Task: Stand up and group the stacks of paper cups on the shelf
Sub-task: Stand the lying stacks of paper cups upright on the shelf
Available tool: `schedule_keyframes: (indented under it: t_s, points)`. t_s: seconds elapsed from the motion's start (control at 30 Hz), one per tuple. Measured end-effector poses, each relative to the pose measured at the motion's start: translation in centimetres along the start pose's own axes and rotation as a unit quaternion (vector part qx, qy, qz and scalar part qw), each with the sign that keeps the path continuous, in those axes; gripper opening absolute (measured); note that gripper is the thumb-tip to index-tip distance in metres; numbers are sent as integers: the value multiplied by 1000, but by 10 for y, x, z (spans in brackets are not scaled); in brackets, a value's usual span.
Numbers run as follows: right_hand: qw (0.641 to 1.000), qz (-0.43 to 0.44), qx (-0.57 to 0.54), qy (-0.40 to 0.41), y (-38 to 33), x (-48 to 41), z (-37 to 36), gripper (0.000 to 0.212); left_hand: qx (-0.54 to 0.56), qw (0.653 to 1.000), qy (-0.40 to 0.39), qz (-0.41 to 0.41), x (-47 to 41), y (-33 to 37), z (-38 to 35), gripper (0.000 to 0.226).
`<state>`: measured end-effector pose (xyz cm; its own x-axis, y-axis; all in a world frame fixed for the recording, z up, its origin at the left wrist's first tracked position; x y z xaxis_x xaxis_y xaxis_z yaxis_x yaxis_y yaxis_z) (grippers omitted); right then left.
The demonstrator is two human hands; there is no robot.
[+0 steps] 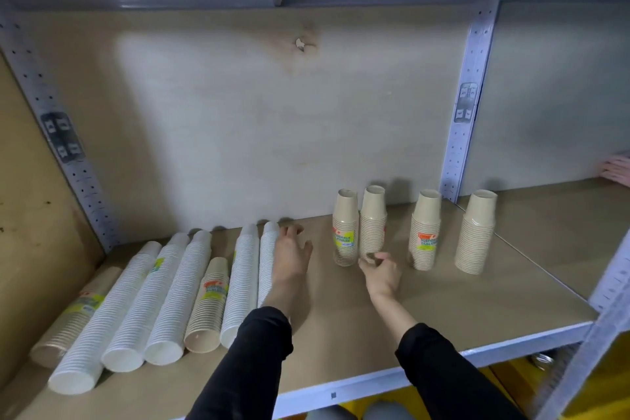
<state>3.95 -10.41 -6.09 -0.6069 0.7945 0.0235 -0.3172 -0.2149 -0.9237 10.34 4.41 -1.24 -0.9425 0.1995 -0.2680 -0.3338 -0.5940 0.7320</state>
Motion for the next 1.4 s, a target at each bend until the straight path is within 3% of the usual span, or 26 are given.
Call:
schedule_keyframes:
  t_s: [0.27, 0.5, 0.7, 0.93, 1.1, 1.2, 1.3, 1.4]
  points:
    - [994, 41, -22, -97, -22, 36, -41, 36, -69, 994, 41, 73, 5, -37, 56, 38]
    - [970, 19, 29, -240, -52, 46, -82, 55, -168, 975, -35, 143, -5, -58, 71, 47]
    - [951, -28, 69, -301, -64, 47, -103, 66, -255, 949, -91, 160, -15, -69, 61, 49]
    - [923, -94, 48, -369, -71, 47, -112, 62, -230, 945, -111, 206, -37, -70, 55, 39]
    - [928, -90, 23, -360, -79, 36, -103, 60, -116, 951, -112, 262, -46, -74, 61, 50]
    - [948, -55, -37, -310, -90, 27, -94, 42, 24, 951, -116, 286, -54, -69, 70, 46]
    - [971, 30, -23, -235, -111, 17, -84, 34, 88, 961, -71, 251, -68, -62, 81, 47]
    - [979, 94, -38, -176, -128, 8, -83, 36, 75, 981, -4, 180, -73, -48, 88, 23]
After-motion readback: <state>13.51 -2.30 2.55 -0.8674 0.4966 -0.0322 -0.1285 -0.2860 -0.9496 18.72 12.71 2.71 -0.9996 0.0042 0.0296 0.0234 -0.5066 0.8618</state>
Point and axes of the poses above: each hand's wrist, its own x-axis away from the middle knuckle, its own z-axis out of the back of the hand, y = z × x, the point moved 2 cm from there along -x, towards the middle knuckle, and after that the axes turned 1 degree about -y, right-handed, at the moved point
